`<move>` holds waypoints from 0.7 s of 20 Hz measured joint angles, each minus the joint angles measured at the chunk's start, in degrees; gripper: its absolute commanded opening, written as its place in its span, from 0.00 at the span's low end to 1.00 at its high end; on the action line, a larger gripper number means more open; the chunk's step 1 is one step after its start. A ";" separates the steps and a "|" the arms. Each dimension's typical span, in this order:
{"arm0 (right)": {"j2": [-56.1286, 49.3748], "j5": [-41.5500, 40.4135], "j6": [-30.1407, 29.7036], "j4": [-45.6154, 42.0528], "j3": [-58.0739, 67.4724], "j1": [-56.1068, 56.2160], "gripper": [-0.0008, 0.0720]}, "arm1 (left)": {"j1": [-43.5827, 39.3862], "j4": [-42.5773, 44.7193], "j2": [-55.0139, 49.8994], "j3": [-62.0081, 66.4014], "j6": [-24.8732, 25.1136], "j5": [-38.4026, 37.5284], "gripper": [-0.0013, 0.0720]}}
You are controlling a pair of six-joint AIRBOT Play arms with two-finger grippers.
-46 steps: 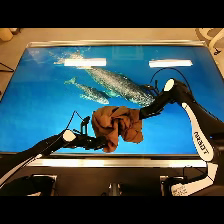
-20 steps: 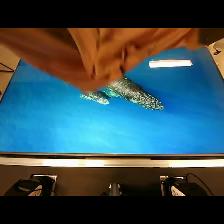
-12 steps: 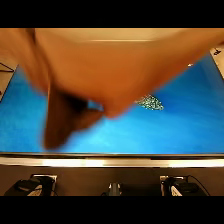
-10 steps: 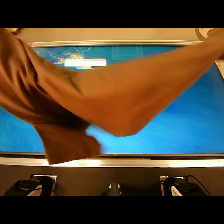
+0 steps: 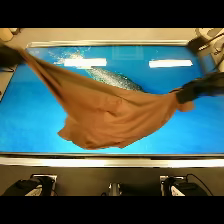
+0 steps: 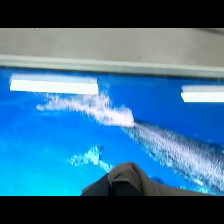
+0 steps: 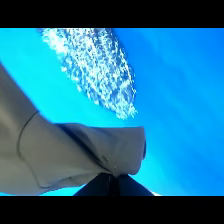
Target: Fold the shirts.
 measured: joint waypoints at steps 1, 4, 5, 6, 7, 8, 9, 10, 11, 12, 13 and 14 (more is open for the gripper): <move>-2.08 -5.46 1.75 0.07 -2.56 0.00 0.04 | 0.00 -0.42 -0.81 -4.44 0.07 0.96 0.05; -10.51 -16.61 8.31 2.23 -7.30 0.00 0.04 | 0.00 -1.70 -3.74 -14.16 0.13 3.48 0.05; -13.07 -18.51 9.86 3.93 -8.09 -0.02 0.04 | 0.00 -2.47 -4.90 -16.41 0.13 3.82 0.05; -15.56 -19.37 11.08 5.88 -8.76 0.00 0.04 | 0.02 -3.37 -6.14 -18.23 0.13 4.31 0.05; -17.27 -20.90 12.00 7.85 -9.07 0.00 0.04 | 0.02 -4.46 -7.39 -19.58 0.13 4.68 0.05; -18.60 -22.03 12.66 9.27 -9.33 0.00 0.04 | 0.02 -5.49 -8.50 -20.50 0.13 4.76 0.05; -19.71 -22.05 13.07 10.01 -9.64 0.00 0.04 | 0.00 -6.45 -9.51 -21.18 0.13 5.22 0.05; -20.17 -22.80 13.09 10.64 -9.73 0.00 0.04 | 0.00 -7.02 -10.25 -21.66 0.15 5.38 0.05; -20.50 -23.61 13.00 11.04 -9.77 0.00 0.04 | 0.04 -7.50 -10.88 -22.01 0.33 5.42 0.05; -20.70 -23.19 12.70 11.06 -9.94 0.00 0.04 | 0.07 -7.76 -11.26 -22.18 0.46 5.46 0.05; -20.57 -23.21 12.24 11.10 -9.97 0.00 0.07 | 0.13 -7.96 -11.54 -22.32 0.59 5.53 0.05; -20.22 -23.34 11.76 11.06 -9.97 0.00 0.37 | 0.13 -8.13 -11.78 -22.32 0.72 5.51 0.05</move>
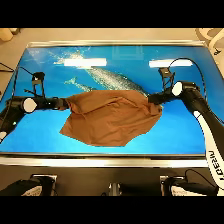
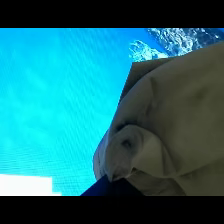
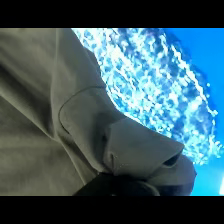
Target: Fold the shirts.
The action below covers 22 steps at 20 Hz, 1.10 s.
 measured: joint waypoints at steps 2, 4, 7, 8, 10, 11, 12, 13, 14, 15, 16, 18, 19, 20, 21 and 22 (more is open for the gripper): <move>0.74 0.87 -1.03 -0.76 -0.07 0.00 0.96 | 0.00 -0.17 -0.20 -0.02 0.11 0.00 0.05; 1.84 3.10 -4.13 -1.44 0.39 0.00 0.97 | 0.00 -0.22 -0.31 -0.02 0.20 -0.59 0.05; 4.48 12.52 -8.96 -2.86 1.84 0.00 0.92 | 0.00 -0.35 -0.35 -0.02 0.81 -3.06 0.05; 5.62 16.55 -9.90 -2.45 1.77 0.02 0.92 | 0.00 -0.37 -0.35 -0.02 1.49 -4.04 0.05; 8.33 23.58 -11.89 1.36 -0.66 1.07 0.92 | 0.00 -0.39 -0.35 -0.04 2.78 -5.77 0.05; 10.01 26.01 -12.76 4.20 -3.13 2.23 0.93 | 0.00 -0.39 -0.35 -0.04 3.19 -6.38 0.05; 11.52 26.82 -13.25 6.73 -6.01 3.63 0.93 | 0.00 -0.42 -0.35 -0.04 3.52 -6.88 0.05; 12.87 27.06 -13.29 9.03 -9.42 5.46 0.93 | 0.00 -0.42 -0.35 -0.04 3.76 -7.30 0.05; 13.94 26.47 -12.96 11.58 -12.92 7.52 0.94 | -0.02 -0.42 -0.35 -0.04 4.00 -7.58 0.05; 14.49 24.70 -12.15 13.64 -16.04 9.53 0.94 | -0.07 -0.42 -0.35 -0.04 4.15 -7.76 0.05; 14.69 22.84 -11.26 15.41 -18.78 11.30 0.94 | -0.07 -0.42 -0.39 -0.07 4.20 -7.98 0.05; 14.14 18.10 -9.62 19.12 -23.34 14.25 0.95 | -0.07 -0.42 -0.39 -0.07 4.37 -8.13 0.05; 13.49 16.41 -9.22 20.96 -24.74 15.21 0.95 | -0.07 -0.44 -0.39 -0.07 4.42 -8.28 0.05; 12.52 14.80 -8.85 22.82 -25.88 15.91 0.95 | -0.07 -0.44 -0.39 -0.07 4.50 -8.31 0.05; 11.45 13.44 -8.57 24.46 -26.64 16.28 0.95 | -0.07 -0.44 -0.39 -0.07 4.63 -8.33 0.05; 10.14 12.13 -8.35 26.69 -27.23 16.61 0.95 | -0.07 -0.44 -0.39 -0.07 4.96 -8.37 0.05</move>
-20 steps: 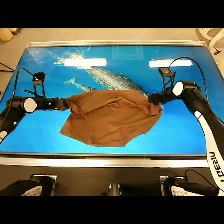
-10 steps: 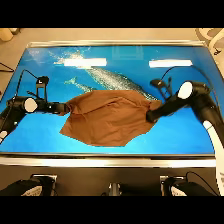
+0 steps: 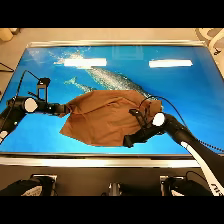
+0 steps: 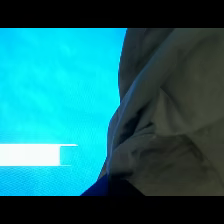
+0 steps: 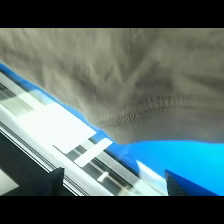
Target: Fold the shirts.
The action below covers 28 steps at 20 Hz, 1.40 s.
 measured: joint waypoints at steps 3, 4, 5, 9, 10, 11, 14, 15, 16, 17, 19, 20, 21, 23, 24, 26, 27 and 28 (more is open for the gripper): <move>-3.54 -2.47 -1.11 6.56 -0.92 0.66 0.94 | 0.00 0.00 0.00 0.00 0.70 -0.07 0.05; -4.31 -3.63 -1.55 8.57 -1.11 0.68 0.94 | 0.00 0.00 0.00 0.00 0.76 -0.07 0.05; -4.87 -4.76 -1.86 9.97 -1.22 0.79 0.94 | 0.00 0.00 0.00 0.00 0.87 -0.07 0.05; -6.64 -8.59 -1.92 14.93 -1.40 1.29 0.93 | 0.00 0.00 0.00 0.00 1.09 -0.07 0.05; -7.28 -9.38 -2.12 16.00 -1.40 1.81 0.85 | 0.00 0.00 -0.02 0.00 1.09 -0.07 0.05; -7.93 -10.01 -2.45 16.59 -1.40 2.49 0.59 | 0.00 0.00 -0.02 0.00 1.09 -0.04 0.05; -9.64 -11.85 -2.84 16.33 -1.51 4.35 0.04 | 0.00 0.00 -0.02 0.00 1.09 -0.07 0.05; -9.77 -12.13 -2.95 16.76 -1.31 4.63 0.04 | 0.00 0.00 -0.02 0.00 1.09 -0.07 0.05; -9.88 -12.41 -3.08 16.98 -1.01 4.90 0.04 | 0.00 0.00 -0.02 0.00 1.09 -0.09 0.05; -9.70 -12.39 -3.30 16.26 -0.48 5.05 0.04 | 0.00 0.00 -0.02 0.00 1.16 -0.09 0.05; -8.37 -12.61 -3.37 12.70 1.29 5.07 0.04 | 0.02 0.02 0.31 0.04 2.01 -0.13 0.05; -7.32 -11.61 -2.93 9.90 2.40 4.57 0.04 | 0.13 0.02 0.66 0.17 2.54 -0.20 0.05; -5.92 -10.05 -2.23 6.38 3.72 3.32 0.04 | 0.33 0.11 1.14 0.44 2.99 -0.44 0.05; -2.78 -7.30 -0.63 -2.03 6.16 -1.46 0.04 | 0.79 1.66 2.54 1.03 3.61 -1.05 0.05; -1.14 -5.51 0.00 -5.62 7.19 -4.79 0.04 | 0.94 2.64 3.45 1.25 3.76 -1.77 0.05; 1.95 -2.80 0.55 -12.33 9.16 -13.53 0.04 | 1.20 4.00 5.01 1.42 3.93 -3.85 0.05; 3.30 -1.70 -0.04 -14.58 10.03 -18.53 0.04 | 1.18 4.11 5.66 1.20 3.93 -5.53 0.05; 4.28 -0.76 -1.22 -15.93 10.67 -22.93 0.04 | 0.83 3.34 6.21 0.55 3.91 -6.88 0.05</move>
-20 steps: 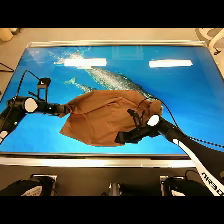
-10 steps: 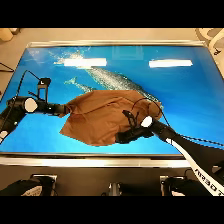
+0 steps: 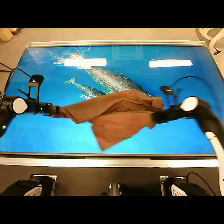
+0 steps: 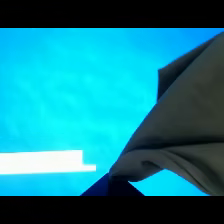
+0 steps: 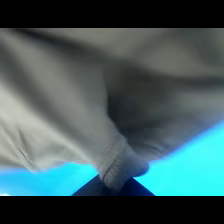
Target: Fold the shirts.
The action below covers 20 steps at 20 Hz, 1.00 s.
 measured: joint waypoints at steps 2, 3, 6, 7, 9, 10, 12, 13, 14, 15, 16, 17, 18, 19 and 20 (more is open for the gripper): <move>1.38 1.55 -3.48 -0.57 0.85 -7.78 0.04 | -2.29 -3.87 0.98 -3.10 0.02 -1.86 0.05; 1.81 2.40 -5.42 -0.92 1.11 -11.10 0.04 | -3.98 -5.09 1.33 -5.03 0.00 -2.16 0.05; 2.47 3.96 -9.25 -2.14 1.53 -16.68 0.04 | -9.88 -7.76 1.95 -11.04 -0.98 -0.90 0.05; 2.56 4.31 -10.10 -2.49 1.60 -17.66 0.04 | -11.28 -8.15 2.05 -12.24 -1.77 -0.09 0.05; 2.69 4.94 -10.91 -2.49 1.68 -18.86 0.32 | -13.22 -8.72 2.16 -13.81 -3.28 1.66 0.05; 2.75 5.07 -11.08 -2.36 1.70 -19.23 0.69 | -13.88 -8.94 2.21 -14.29 -3.85 2.64 0.05; 2.84 6.54 -10.34 -2.56 1.77 -19.74 0.76 | -14.62 -9.16 2.25 -14.86 -4.50 3.91 0.05; 2.93 8.00 -9.99 -2.78 1.77 -19.89 0.76 | -14.75 -9.18 2.25 -15.04 -4.68 4.26 0.05; 3.08 9.88 -9.57 -3.13 1.66 -19.93 0.76 | -14.95 -9.22 2.27 -15.17 -4.83 4.48 0.05; 3.34 11.74 -9.05 -3.48 1.20 -20.00 0.76 | -15.04 -9.35 2.27 -15.26 -4.94 4.74 0.05; 3.67 13.27 -8.70 -3.69 0.22 -20.04 0.75 | -15.17 -9.40 2.27 -15.34 -5.01 4.87 0.05; 3.98 14.49 -8.63 -3.65 -1.22 -20.06 0.69 | -15.23 -9.40 2.27 -15.37 -5.03 4.94 0.05; 4.20 15.06 -8.41 -3.28 -3.32 -20.06 0.67 | -15.28 -9.40 2.27 -15.45 -5.16 5.14 0.05; 4.33 14.97 -8.24 -2.54 -5.55 -20.06 0.65 | -15.28 -9.49 2.27 -15.45 -5.18 5.18 0.05; 4.46 14.27 -8.20 -1.29 -7.93 -20.06 0.65 | -15.32 -9.49 2.27 -15.45 -5.18 5.22 0.05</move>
